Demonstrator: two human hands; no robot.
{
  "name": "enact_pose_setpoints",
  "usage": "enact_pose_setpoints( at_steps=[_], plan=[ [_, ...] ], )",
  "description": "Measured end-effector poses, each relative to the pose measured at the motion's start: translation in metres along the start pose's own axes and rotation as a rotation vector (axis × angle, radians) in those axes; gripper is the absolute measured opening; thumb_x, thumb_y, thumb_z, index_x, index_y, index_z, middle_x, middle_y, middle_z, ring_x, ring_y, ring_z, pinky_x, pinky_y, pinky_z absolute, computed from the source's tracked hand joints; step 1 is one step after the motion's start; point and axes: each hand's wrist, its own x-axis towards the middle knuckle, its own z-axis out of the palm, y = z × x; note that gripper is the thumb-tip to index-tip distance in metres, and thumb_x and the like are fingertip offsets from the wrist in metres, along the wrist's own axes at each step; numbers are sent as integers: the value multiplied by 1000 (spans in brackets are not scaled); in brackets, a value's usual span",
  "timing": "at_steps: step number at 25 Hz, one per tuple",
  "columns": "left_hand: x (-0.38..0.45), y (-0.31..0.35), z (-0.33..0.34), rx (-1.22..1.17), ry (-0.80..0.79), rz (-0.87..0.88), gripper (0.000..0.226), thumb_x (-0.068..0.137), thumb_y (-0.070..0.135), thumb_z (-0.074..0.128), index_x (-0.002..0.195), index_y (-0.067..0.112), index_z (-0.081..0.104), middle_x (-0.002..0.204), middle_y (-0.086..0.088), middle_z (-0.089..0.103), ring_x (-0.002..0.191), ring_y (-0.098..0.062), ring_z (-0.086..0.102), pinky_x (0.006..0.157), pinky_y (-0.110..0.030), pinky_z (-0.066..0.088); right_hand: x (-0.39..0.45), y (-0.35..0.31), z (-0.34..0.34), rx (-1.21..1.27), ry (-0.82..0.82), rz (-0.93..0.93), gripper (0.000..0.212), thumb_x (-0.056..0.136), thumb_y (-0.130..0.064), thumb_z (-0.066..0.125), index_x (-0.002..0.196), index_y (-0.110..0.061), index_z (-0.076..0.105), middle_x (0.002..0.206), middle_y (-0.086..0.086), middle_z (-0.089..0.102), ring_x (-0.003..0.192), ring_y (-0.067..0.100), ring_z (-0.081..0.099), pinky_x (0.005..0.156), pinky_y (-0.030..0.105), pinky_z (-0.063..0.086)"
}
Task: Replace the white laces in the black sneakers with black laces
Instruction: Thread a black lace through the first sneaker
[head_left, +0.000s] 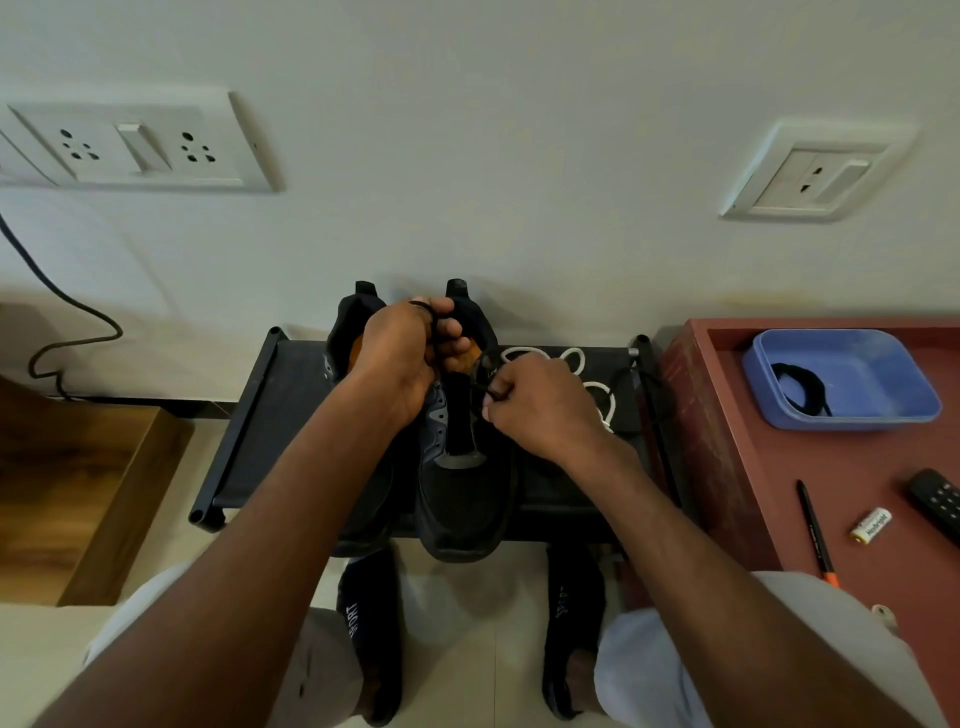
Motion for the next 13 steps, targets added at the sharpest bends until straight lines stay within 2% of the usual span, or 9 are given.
enact_pose_setpoints(
  at_steps=[2,4,6,8,10,11,13],
  plan=[
    [1,1,0,11,-9,-4,39,96,-3,26,108,6,62,70,-6,61,62,-22,61,55,-32,46,1,5,-15,-80,144,143,12,90,-24,71,100,-20,77,101,5,75,97,32,71,80,40,60],
    [-3,1,1,22,-24,1,34,101,0,29,110,6,62,72,-7,61,64,-22,60,53,-30,47,1,11,-29,-207,289,218,38,89,-20,73,126,-16,66,125,9,63,114,33,60,89,45,56],
    [-9,0,5,87,-63,46,27,108,10,36,115,6,62,81,-8,61,71,-22,58,52,-27,49,2,9,-31,-116,316,135,58,86,-16,74,141,-17,54,136,10,50,124,31,50,97,47,52],
    [-11,-3,10,202,-112,131,28,110,21,42,124,9,63,98,-8,66,83,-21,63,62,-28,53,3,-4,-27,287,193,-27,48,85,-13,74,131,-24,65,128,2,63,118,21,60,98,43,55],
    [-12,-3,11,295,-132,200,30,110,25,42,129,16,63,114,-8,68,96,-21,68,74,-33,55,-2,-20,-23,697,-16,-91,27,88,-12,73,111,-25,76,104,-3,77,95,9,73,84,27,60],
    [-14,-2,11,324,-135,222,29,110,24,42,130,18,63,114,-8,67,94,-20,68,71,-34,54,-5,-27,-26,825,-83,-96,18,93,-10,71,107,-20,77,95,-1,78,84,4,73,72,16,56],
    [-21,0,10,325,-149,247,28,110,23,41,130,15,59,102,-11,64,71,-19,62,57,-33,51,-10,-31,-30,945,-140,-105,13,102,-12,64,105,-8,77,83,6,74,69,7,69,61,12,50]
  ],
)
